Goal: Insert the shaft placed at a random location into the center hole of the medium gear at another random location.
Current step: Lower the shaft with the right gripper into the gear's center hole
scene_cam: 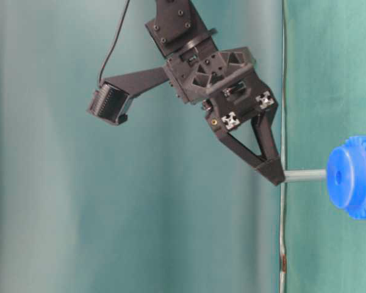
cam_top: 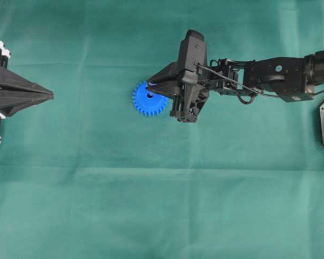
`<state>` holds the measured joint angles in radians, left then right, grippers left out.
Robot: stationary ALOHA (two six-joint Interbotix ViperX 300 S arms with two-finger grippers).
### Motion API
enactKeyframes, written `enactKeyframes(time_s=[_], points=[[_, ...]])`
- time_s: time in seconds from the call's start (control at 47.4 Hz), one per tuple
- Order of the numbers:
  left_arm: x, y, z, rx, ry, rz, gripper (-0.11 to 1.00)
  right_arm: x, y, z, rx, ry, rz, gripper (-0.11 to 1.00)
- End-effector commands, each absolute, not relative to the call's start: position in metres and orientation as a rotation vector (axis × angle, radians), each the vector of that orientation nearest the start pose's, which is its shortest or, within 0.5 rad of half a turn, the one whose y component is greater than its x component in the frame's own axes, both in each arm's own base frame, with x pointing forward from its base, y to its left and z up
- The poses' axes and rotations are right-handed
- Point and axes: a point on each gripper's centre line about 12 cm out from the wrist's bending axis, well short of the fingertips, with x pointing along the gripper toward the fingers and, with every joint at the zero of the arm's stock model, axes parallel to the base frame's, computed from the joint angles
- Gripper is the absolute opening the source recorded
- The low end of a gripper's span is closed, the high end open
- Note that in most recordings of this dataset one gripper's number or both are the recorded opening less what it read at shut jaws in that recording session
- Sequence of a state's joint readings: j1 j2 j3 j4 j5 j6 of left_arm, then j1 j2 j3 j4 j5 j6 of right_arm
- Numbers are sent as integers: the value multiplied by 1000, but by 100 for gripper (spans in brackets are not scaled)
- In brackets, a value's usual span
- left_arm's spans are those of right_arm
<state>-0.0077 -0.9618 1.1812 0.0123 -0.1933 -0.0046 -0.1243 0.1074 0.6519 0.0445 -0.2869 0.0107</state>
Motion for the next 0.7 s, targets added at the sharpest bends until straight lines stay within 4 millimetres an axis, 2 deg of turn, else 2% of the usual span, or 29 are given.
enactKeyframes(time_s=[0.0,0.127,0.422,0.675], points=[[202,-2,289,10,3,-9,0,413,-53,178,61,404,-144,13],[202,-2,289,10,3,-9,0,415,-53,176,61,404,-144,13],[202,-2,289,9,3,-10,0,418,-54,153,78,436,-152,13],[202,-2,289,9,3,-10,0,417,-54,151,85,444,-156,13]])
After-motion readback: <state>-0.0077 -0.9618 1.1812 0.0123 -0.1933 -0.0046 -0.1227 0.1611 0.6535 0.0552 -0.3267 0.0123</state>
